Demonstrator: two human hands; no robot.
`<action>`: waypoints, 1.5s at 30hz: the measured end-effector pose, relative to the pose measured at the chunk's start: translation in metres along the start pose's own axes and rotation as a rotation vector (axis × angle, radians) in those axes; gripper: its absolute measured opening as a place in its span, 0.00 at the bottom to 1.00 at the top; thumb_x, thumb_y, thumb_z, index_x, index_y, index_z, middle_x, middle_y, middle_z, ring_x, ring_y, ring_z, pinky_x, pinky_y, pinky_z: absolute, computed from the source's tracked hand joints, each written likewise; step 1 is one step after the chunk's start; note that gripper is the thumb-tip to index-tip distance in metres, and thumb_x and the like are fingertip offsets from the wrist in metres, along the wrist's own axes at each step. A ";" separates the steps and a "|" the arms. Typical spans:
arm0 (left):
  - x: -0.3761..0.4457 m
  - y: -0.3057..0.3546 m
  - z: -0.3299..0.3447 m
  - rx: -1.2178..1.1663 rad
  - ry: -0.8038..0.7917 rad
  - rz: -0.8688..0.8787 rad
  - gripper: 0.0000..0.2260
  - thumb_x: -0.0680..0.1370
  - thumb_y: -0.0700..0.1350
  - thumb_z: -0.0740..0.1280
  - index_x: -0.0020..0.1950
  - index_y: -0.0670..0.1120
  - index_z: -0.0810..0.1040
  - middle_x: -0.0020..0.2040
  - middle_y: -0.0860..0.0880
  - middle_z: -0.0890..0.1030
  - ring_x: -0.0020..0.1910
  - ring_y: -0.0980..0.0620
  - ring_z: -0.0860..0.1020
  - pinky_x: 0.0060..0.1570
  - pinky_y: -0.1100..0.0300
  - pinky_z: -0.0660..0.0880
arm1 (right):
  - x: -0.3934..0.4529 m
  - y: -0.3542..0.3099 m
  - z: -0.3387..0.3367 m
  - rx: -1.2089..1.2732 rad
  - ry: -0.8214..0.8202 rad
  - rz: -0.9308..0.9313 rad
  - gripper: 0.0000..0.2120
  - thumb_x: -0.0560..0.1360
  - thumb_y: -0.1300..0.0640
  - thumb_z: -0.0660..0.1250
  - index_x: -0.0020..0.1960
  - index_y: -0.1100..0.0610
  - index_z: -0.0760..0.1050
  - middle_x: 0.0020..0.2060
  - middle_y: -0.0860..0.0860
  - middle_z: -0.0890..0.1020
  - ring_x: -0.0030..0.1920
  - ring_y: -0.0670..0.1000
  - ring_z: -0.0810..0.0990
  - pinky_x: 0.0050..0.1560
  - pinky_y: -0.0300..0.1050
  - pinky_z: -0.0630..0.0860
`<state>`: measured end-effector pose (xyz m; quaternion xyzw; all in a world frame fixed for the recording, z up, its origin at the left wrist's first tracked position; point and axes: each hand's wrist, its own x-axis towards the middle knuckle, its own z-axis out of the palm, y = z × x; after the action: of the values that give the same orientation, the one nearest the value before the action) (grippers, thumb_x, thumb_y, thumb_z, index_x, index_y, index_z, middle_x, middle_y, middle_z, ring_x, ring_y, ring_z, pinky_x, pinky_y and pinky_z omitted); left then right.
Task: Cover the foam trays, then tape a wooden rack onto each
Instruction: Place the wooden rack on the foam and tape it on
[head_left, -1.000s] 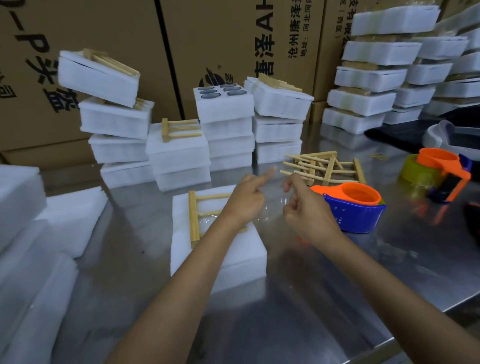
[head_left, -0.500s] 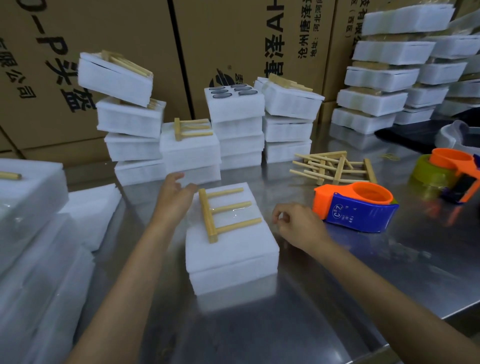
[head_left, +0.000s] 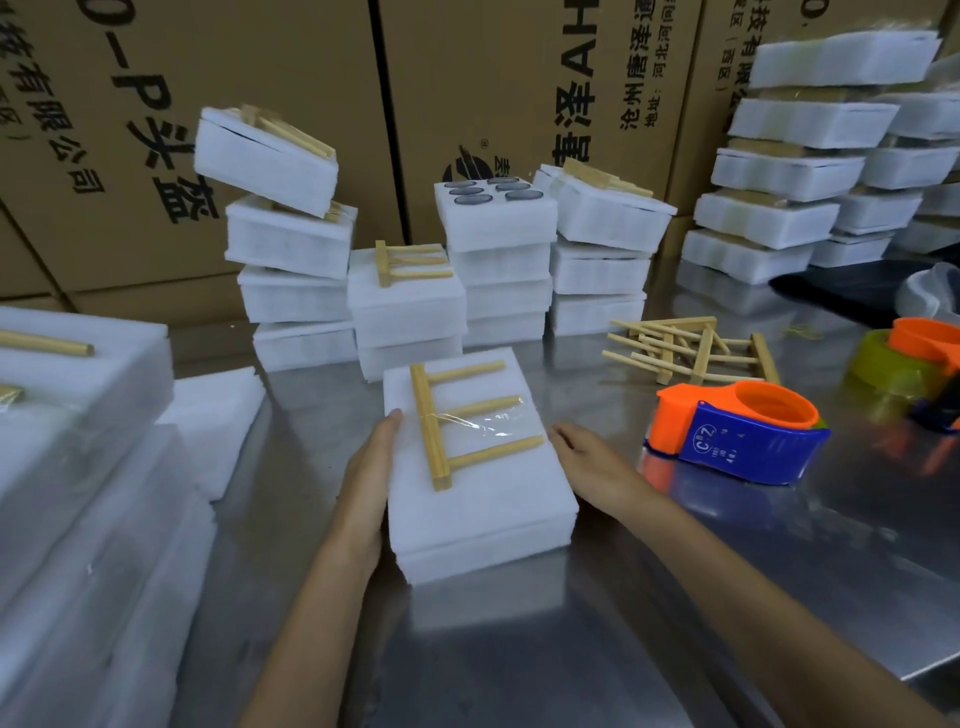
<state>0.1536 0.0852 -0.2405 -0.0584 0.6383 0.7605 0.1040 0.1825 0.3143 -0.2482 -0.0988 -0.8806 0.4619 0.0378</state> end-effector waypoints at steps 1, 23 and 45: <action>-0.004 0.002 -0.001 -0.115 -0.066 -0.005 0.18 0.75 0.64 0.67 0.52 0.54 0.87 0.51 0.46 0.87 0.49 0.45 0.86 0.44 0.51 0.82 | -0.001 -0.009 0.002 0.071 0.012 0.003 0.12 0.82 0.48 0.56 0.48 0.51 0.75 0.45 0.47 0.80 0.46 0.46 0.78 0.47 0.44 0.73; 0.014 0.018 -0.027 -0.701 -0.265 0.144 0.33 0.75 0.69 0.64 0.72 0.49 0.75 0.69 0.43 0.78 0.67 0.41 0.77 0.62 0.43 0.77 | -0.032 -0.072 0.035 0.859 -0.048 -0.027 0.16 0.65 0.46 0.75 0.52 0.48 0.83 0.49 0.54 0.83 0.44 0.55 0.84 0.41 0.50 0.82; 0.059 -0.009 -0.051 -0.826 -0.115 -0.075 0.28 0.70 0.53 0.69 0.68 0.43 0.75 0.66 0.35 0.77 0.66 0.38 0.75 0.61 0.43 0.74 | 0.132 -0.185 0.006 1.347 -0.049 0.001 0.06 0.76 0.50 0.68 0.50 0.50 0.76 0.61 0.52 0.70 0.54 0.55 0.76 0.51 0.49 0.82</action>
<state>0.0960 0.0411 -0.2712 -0.0757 0.2702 0.9503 0.1348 0.0271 0.2343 -0.1028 -0.0436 -0.4009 0.9123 0.0707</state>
